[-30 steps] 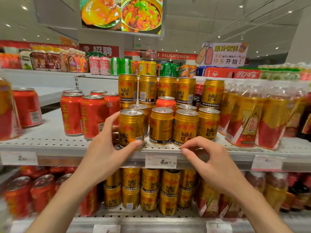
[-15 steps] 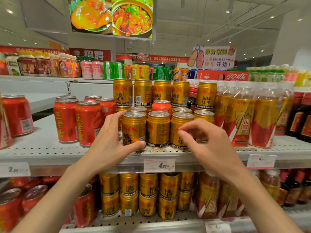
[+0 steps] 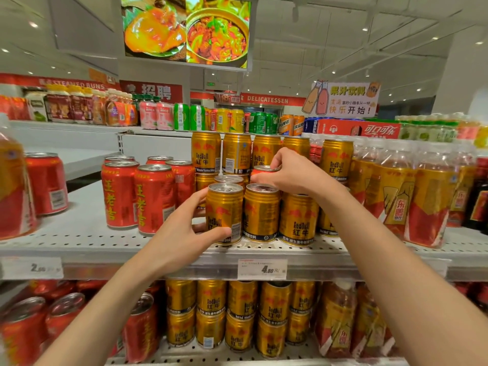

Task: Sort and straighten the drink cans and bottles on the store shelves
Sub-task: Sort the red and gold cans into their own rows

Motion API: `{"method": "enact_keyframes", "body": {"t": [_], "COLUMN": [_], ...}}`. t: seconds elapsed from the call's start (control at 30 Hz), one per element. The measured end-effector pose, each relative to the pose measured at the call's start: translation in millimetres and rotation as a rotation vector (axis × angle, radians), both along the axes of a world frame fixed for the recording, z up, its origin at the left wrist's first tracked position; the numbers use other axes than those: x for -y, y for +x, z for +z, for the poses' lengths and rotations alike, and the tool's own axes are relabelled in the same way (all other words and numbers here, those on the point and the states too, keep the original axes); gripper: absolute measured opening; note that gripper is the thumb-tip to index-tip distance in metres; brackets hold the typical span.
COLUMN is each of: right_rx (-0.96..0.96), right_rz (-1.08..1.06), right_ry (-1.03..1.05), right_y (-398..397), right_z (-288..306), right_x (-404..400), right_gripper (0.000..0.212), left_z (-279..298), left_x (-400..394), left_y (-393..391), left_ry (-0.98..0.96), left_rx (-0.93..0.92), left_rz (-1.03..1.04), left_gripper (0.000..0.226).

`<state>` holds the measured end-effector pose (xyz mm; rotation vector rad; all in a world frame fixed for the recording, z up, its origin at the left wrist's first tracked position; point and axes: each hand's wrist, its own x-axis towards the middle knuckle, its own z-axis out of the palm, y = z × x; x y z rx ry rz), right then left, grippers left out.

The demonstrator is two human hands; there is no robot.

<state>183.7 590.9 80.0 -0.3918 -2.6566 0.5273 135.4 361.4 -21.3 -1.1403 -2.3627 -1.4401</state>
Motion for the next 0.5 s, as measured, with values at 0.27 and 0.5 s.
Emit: {"method": "enact_keyframes", "body": {"t": [0.27,0.5], "right_rx": [-0.31,-0.652], "right_rz": [0.037,0.138], "right_ry": [-0.069,-0.174], "right_y": [7.7,17.3], "right_z": [2.0,21.7], "right_x": [1.2,8.4], "right_gripper": [0.046,0.048], "left_z": [-1.7,-1.3], "left_x": [3.1,3.9], "left_y": [-3.7,-3.8], "left_ry": [0.036,0.033], "left_rx": [0.054,0.057], "left_rz": [-0.044,-0.043], "left_gripper": [0.084,0.085]}}
